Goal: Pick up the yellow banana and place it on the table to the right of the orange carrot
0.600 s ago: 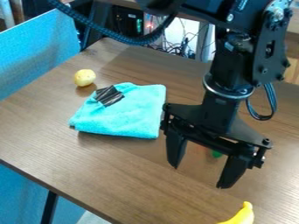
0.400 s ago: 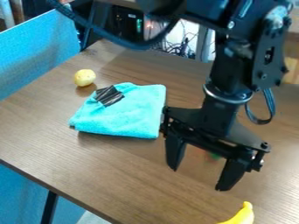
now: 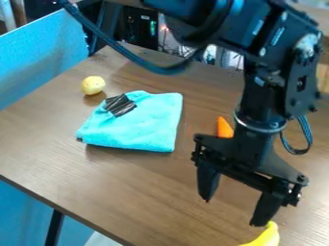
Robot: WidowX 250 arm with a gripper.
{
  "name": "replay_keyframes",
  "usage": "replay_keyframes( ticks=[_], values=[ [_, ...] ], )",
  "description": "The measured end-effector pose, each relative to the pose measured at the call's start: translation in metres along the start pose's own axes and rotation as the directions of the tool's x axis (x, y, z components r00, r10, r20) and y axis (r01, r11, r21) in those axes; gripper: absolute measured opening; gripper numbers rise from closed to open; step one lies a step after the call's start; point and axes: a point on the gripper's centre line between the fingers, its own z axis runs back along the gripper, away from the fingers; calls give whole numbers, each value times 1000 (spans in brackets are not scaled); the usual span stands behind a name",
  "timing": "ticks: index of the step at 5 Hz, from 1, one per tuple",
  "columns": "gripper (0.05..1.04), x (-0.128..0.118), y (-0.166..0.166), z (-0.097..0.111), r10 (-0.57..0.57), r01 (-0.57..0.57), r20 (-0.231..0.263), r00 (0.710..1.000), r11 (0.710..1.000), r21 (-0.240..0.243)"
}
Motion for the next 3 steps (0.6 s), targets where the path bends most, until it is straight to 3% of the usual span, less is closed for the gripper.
replay_keyframes(
  ticks=[2, 3],
  values=[
    [1001, 4, -19, -37, -23, 24, -75, 997, 1000, 10],
    [1001, 3, -29, -50, -38, 40, -87, 995, 999, 17]
  ],
)
